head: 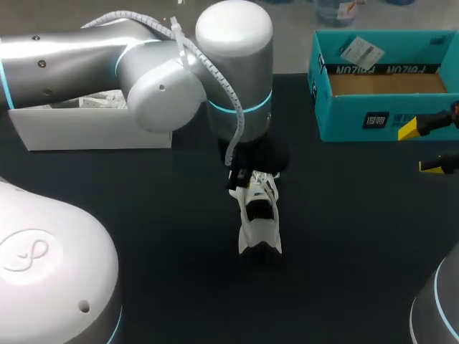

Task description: Take the shoe out of the shoebox, open the shoe tongue, remove and reinsert the insole, then place the shoe into the shoebox

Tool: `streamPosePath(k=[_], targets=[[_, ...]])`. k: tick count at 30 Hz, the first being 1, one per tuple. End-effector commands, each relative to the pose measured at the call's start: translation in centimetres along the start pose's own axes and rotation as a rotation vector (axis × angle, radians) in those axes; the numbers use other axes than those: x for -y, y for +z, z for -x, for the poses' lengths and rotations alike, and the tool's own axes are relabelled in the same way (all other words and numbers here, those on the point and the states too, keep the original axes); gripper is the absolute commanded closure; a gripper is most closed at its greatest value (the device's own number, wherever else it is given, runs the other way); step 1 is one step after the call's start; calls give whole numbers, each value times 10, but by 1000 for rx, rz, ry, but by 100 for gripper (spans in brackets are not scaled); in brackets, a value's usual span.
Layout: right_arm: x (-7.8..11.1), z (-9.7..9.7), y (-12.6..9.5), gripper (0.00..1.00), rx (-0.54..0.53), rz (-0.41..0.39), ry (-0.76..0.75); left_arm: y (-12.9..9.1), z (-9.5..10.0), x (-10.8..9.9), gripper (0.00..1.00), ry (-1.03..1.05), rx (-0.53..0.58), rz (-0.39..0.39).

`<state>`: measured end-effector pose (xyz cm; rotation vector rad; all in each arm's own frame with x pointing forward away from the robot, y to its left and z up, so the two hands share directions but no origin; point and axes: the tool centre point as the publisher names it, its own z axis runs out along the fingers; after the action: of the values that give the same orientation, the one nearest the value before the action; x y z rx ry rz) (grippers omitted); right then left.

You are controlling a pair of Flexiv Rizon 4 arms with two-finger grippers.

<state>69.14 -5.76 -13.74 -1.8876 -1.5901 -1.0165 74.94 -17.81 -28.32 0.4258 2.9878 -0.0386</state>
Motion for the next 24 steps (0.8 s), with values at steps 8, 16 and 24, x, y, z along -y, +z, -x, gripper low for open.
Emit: streamPosePath(k=[8, 16, 24], targets=[[0, 0, 1, 0, 2, -1, 2, -6, -7, 12, 100, -141, -179, -90], [0, 0, 1, 0, 2, -1, 2, -13, -26, 15, 29, -196, -155, -62], [0, 0, 1, 0, 2, -1, 2, -10, -57, 23, 0, -145, -146, -110]])
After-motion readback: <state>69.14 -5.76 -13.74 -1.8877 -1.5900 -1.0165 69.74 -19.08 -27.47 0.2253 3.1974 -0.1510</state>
